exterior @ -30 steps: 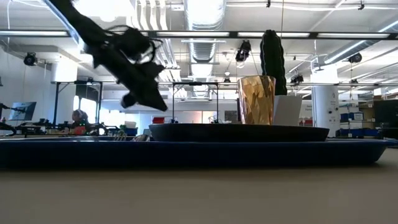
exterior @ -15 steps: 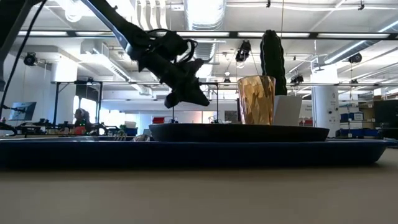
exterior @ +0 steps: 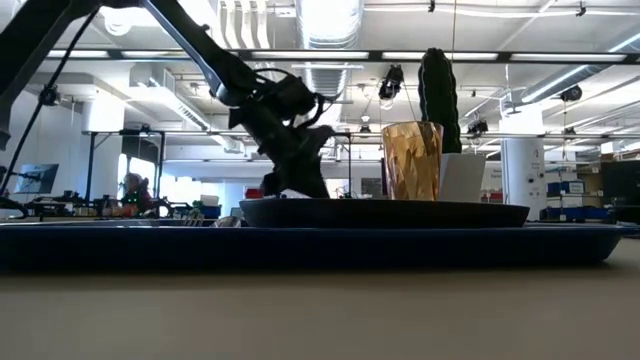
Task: Pick and place plate/cup/fork/spoon on tray
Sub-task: Adjust the blue tray
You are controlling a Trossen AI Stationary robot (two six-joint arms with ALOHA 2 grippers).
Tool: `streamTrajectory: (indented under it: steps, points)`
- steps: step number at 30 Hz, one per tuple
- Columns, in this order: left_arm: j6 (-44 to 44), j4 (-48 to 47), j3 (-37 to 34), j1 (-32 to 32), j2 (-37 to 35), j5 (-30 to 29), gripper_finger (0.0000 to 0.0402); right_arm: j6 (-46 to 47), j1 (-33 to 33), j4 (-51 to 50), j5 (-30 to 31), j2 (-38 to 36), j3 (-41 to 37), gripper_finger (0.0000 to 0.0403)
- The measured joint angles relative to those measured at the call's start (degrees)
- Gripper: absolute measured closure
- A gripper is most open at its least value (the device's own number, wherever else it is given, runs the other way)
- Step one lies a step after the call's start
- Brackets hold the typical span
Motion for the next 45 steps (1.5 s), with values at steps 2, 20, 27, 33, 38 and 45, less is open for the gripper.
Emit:
streamTrajectory:
  steps: [2, 20, 27, 33, 38, 45]
  points:
    - [0.1, -0.8, 0.0, -0.1, 0.9, -1.3, 0.0402, 0.0, 0.0, 0.2, -0.1, 0.0, -0.1, 0.0394]
    - [-1.4, 0.1, 4.4, -3.0, 8.4, -3.3, 0.0402, 0.5, 0.0, 0.8, -0.6, 0.1, -0.8, 0.0394]
    - [-1.4, -1.1, 4.9, -4.9, 8.1, -1.9, 0.0402, 0.5, 0.0, 0.7, -0.6, 0.1, -0.9, 0.0394]
    - [-1.4, -1.6, 4.8, -7.1, 7.4, -2.1, 0.0402, 0.4, 0.0, 0.7, -0.6, 0.1, -0.9, 0.0394]
    - [-1.4, -1.6, 4.7, -9.1, 7.3, -2.1, 0.0402, 0.4, 0.0, 0.7, -0.6, 0.1, -0.9, 0.0394]
    - [-1.1, -1.6, 4.5, -10.0, 7.3, -2.8, 0.0402, 0.4, 0.0, 0.7, -0.6, 0.1, -0.9, 0.0394]
